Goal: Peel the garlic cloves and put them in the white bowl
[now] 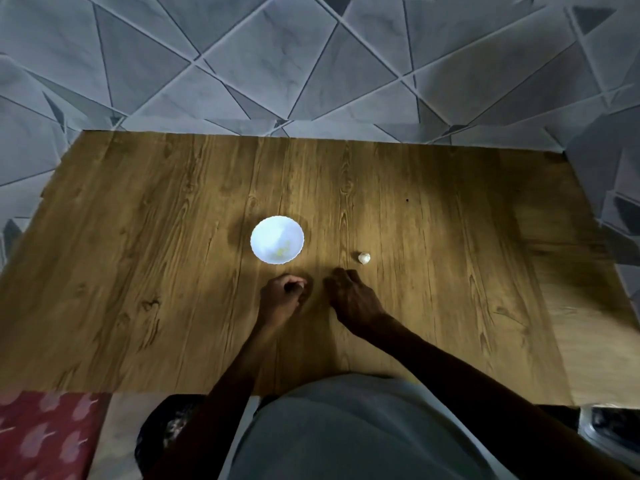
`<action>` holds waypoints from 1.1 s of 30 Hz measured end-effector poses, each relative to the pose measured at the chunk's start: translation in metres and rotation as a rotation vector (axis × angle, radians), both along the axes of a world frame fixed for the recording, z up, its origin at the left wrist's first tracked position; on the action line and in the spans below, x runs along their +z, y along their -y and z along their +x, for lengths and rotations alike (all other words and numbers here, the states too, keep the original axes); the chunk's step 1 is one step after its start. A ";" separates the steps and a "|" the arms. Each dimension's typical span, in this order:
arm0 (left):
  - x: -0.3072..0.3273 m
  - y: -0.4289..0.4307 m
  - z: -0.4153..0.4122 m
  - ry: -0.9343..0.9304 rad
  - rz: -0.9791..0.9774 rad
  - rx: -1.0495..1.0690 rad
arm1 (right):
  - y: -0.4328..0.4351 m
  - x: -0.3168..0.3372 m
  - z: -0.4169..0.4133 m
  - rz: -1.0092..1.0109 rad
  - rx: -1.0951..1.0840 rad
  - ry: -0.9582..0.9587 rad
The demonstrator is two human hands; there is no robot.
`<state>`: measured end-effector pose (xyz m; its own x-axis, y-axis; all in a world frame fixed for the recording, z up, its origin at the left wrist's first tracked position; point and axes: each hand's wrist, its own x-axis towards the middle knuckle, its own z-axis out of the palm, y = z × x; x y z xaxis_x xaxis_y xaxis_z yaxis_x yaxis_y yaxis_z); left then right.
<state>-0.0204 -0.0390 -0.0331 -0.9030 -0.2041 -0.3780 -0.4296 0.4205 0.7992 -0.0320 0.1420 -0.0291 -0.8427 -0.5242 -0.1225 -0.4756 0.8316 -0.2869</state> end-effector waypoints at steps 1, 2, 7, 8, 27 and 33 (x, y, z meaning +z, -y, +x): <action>-0.001 0.001 0.003 0.002 0.030 0.023 | 0.001 0.000 0.005 0.027 0.020 -0.036; -0.001 0.001 0.005 0.007 0.069 0.049 | 0.001 -0.001 0.011 0.038 0.053 -0.073; 0.004 -0.006 0.018 0.051 0.341 0.208 | 0.000 -0.001 0.032 0.106 0.205 -0.202; 0.007 -0.008 0.021 0.054 0.394 0.239 | 0.002 0.003 0.033 0.137 0.208 -0.205; 0.027 -0.030 0.026 0.381 1.214 0.636 | 0.051 0.050 0.038 -0.497 -0.347 0.329; 0.022 -0.026 0.026 0.341 1.260 0.837 | 0.015 0.044 0.019 -0.595 -0.466 0.226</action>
